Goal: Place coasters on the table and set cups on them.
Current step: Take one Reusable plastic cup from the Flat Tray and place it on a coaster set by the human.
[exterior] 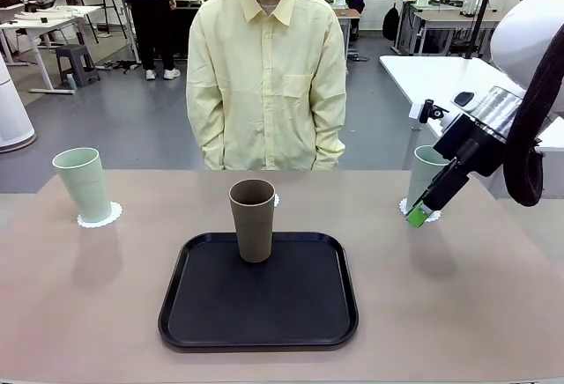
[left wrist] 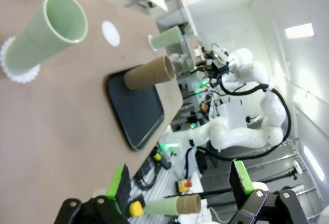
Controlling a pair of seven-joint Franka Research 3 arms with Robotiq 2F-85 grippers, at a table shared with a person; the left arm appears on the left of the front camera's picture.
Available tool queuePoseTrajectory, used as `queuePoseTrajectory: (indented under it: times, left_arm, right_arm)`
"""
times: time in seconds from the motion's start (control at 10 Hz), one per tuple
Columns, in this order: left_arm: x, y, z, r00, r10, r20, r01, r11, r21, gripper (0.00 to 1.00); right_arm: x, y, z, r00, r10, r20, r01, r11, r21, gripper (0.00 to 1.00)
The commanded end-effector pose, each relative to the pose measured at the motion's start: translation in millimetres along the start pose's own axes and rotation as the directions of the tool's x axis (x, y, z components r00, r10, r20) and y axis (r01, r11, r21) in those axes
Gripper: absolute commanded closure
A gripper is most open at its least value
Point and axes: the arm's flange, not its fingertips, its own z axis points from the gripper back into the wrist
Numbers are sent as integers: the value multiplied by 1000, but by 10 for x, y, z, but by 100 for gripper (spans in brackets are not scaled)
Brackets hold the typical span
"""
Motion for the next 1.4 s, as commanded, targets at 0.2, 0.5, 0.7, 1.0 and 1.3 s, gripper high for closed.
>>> queuePoseTrajectory:
  times: [0.2,0.5,0.7,1.0,1.3]
  left_arm:
    - [-8,-11,7,1000,-2,6,2,1000,-3,0]
    - [-8,-11,7,1000,-2,6,2,1000,-3,0]
    - [-8,-11,7,1000,-2,6,2,1000,-3,0]
    - [-8,-11,7,1000,-2,6,2,1000,-3,0]
    - [-8,-11,7,1000,-2,6,2,1000,-3,0]
  right_arm:
    - [34,69,12,1000,16,-5,-16,1000,-12,0]
    - [34,69,12,1000,16,-5,-16,1000,-12,0]
    - [296,97,-127,991,126,-49,-130,988,-89,0]
    - [1143,-130,-532,896,432,-100,-441,890,-113,0]
    - [1537,-378,-750,840,535,87,-532,845,-62,0]
